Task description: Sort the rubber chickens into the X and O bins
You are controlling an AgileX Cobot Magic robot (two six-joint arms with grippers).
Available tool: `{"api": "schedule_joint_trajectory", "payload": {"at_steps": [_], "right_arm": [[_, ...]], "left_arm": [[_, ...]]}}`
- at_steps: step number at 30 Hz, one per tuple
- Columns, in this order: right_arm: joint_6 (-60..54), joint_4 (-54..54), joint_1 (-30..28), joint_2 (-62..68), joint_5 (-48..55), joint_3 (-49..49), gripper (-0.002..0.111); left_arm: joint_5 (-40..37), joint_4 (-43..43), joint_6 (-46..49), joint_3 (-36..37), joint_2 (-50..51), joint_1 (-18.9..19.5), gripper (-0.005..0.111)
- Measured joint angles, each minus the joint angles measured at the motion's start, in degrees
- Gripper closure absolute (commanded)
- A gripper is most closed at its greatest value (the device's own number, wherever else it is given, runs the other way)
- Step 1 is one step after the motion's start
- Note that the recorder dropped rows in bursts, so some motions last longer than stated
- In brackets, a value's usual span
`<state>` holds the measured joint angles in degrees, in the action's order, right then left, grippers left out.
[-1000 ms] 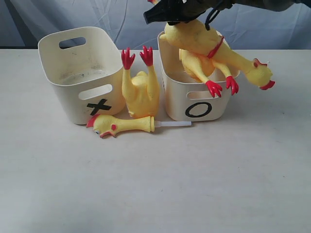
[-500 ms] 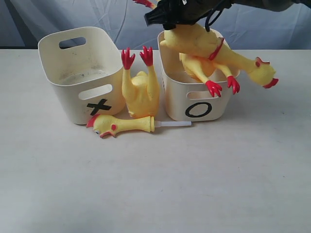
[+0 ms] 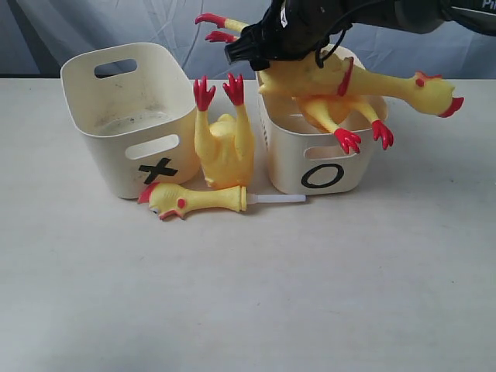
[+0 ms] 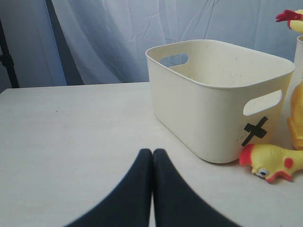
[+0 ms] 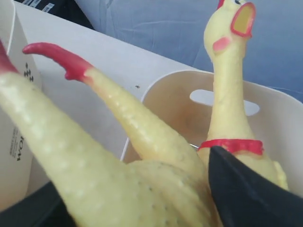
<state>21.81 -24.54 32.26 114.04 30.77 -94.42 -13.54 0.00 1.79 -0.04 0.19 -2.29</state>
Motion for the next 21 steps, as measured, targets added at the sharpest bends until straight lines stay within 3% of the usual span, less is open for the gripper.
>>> {"api": "schedule_joint_trajectory", "payload": {"at_steps": [7,13,21], "right_arm": [[-1.0,0.3,0.5,0.1,0.4,0.0,0.044],[-1.4,0.5,1.0,-0.2,1.5,0.0,0.028],[-4.2,1.3,1.2,-1.8,6.1,0.0,0.027]], "left_arm": [[0.0,0.0,0.0,0.0,0.0,0.0,0.107],[0.0,0.0,0.0,0.0,0.0,0.0,0.107],[0.0,0.0,0.0,0.0,0.0,0.0,0.107]]}}
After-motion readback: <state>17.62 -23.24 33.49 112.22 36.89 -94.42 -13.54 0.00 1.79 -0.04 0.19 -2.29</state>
